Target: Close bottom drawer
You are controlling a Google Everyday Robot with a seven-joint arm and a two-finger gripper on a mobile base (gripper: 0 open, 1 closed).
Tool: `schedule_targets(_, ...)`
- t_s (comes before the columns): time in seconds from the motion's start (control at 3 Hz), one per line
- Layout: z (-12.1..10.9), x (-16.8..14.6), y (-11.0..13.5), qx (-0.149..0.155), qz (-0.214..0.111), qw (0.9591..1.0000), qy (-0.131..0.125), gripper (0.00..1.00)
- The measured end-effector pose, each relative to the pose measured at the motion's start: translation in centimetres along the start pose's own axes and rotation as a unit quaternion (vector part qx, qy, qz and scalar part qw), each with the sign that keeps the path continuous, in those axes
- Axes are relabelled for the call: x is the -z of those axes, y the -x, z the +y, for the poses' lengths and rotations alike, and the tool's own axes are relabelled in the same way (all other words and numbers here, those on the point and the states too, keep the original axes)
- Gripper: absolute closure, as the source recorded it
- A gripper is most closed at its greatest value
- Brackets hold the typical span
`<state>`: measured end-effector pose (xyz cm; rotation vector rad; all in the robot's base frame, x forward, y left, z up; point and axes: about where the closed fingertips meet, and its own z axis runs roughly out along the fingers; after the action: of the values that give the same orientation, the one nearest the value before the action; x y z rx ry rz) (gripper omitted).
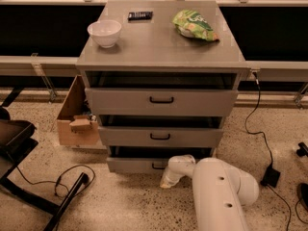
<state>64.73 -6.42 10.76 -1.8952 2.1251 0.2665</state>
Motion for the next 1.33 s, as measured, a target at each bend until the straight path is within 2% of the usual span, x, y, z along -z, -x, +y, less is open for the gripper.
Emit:
schedule_targets(0.33, -0.4, 0.5, -0.2, 0.0, -0.004, 0.9999, -0.01, 1.0)
schedule_targets(1.0, -3.2, 2.9, -0.4, 0.015, -0.007, 0.9987, -0.049, 0.99)
schedule_targets(1.33, -4.4, 3.8, -0.1, 0.02, -0.01, 0.9978, -0.062, 0.79)
